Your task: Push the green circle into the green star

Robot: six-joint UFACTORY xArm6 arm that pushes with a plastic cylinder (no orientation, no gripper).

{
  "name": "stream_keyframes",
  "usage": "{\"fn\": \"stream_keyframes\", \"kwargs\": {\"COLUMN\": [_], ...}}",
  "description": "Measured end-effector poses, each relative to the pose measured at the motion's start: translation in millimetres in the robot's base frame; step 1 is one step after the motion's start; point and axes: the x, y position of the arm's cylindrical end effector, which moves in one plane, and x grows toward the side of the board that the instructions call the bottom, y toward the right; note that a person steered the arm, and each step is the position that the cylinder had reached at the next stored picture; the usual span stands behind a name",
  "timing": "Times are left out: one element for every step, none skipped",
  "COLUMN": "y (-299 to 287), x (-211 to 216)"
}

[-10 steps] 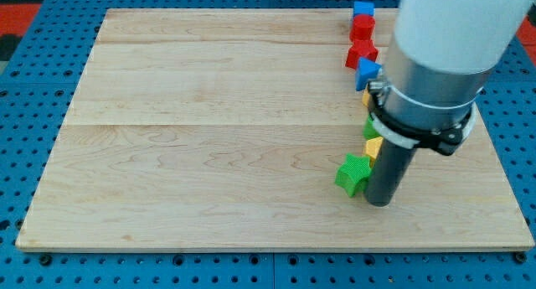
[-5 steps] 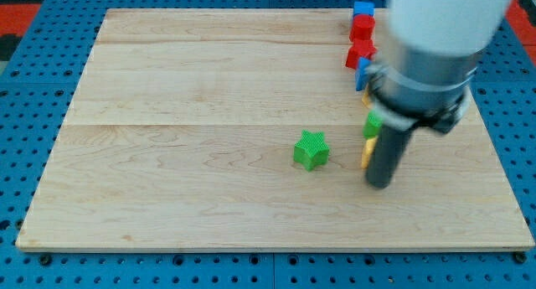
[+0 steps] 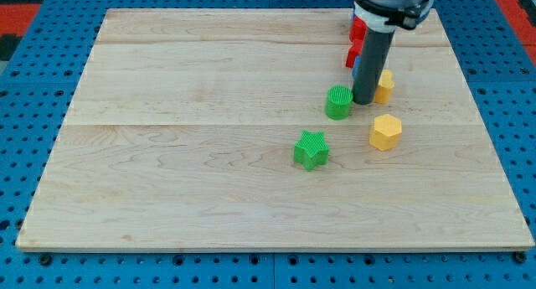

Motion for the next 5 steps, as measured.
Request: {"fn": "stream_keyframes", "kwargs": {"y": [-26.3,-33.1,-44.1,-47.0,-51.9], "x": [-9.8,17.7,32.5,50.1,78.3]}}
